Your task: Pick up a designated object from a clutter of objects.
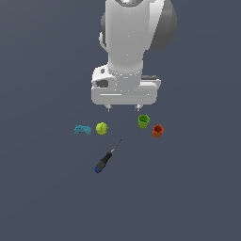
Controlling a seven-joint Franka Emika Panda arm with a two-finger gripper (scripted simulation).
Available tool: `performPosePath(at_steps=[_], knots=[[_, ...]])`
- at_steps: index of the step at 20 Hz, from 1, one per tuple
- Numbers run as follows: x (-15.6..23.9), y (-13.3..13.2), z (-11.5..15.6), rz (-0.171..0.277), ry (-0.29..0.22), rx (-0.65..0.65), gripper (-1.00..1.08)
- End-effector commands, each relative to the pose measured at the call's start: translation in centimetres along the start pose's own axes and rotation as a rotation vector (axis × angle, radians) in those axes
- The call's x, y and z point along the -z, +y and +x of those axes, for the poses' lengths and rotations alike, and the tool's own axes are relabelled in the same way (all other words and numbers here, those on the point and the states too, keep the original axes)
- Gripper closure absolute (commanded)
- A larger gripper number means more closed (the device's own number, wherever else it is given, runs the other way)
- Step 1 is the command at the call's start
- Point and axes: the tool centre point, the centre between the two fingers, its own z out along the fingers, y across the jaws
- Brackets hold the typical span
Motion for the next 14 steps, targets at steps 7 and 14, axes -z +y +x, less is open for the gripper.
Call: performPosePath(at_steps=[7,14], knots=[[-6.2,-5.6,0.0,-0.02,0.007,0.092,-0.92],[-12.9,-12.1,-1.8,-0.024,0.017,0.204,-0.92]])
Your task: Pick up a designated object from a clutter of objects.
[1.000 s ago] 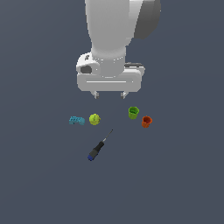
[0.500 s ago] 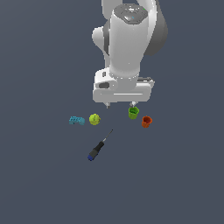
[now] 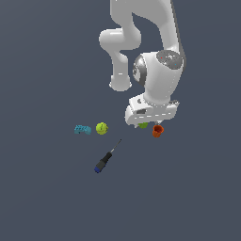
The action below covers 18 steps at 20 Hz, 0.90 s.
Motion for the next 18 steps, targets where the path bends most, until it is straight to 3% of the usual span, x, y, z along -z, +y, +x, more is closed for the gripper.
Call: performPosePath(at_steps=[1,9,18], knots=[[-2.2,-2.4,-0.5,0.002,0.005,0.039,-0.92],[-6.9,-7.9,-2.6,0.018,0.013,0.128,-0.92],[-8.6,-10.0,-3.7,0.028,0.016,0.163,-0.92]])
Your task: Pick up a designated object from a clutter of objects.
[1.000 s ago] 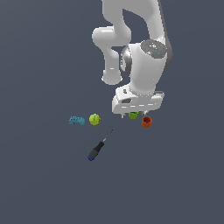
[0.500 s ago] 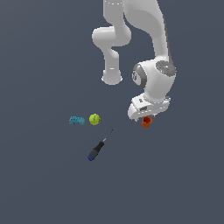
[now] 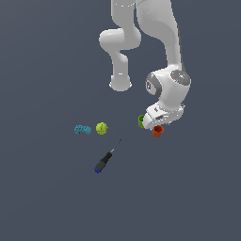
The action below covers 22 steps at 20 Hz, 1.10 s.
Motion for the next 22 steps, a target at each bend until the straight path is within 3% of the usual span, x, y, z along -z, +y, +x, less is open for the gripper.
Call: performPosePath(at_steps=[1,20,21,22], knots=[[0.0,0.0,0.0,0.0,0.0,0.0,-0.92],[-5.1,-0.1,-0.1,0.001,0.001,0.002,-0.92],[-5.1,-0.1,-0.1,0.001,0.001,0.002,1.08],[-5.1,-0.1,-0.1,0.001,0.001,0.002,1.08]])
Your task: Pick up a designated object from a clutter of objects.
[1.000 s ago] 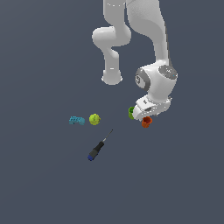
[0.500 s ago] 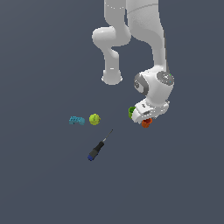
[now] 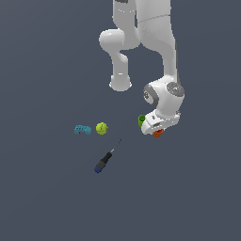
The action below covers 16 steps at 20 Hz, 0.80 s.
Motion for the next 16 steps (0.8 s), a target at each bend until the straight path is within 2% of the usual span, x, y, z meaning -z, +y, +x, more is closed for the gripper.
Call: performPosePath(at_steps=[1,11,16], knots=[[-0.1,0.0,0.0,0.0,0.0,0.0,1.08],[0.1,0.1,0.0,0.0,0.001,0.0,1.08],[1.2,1.2,0.3,0.0,0.001,0.0,1.08]])
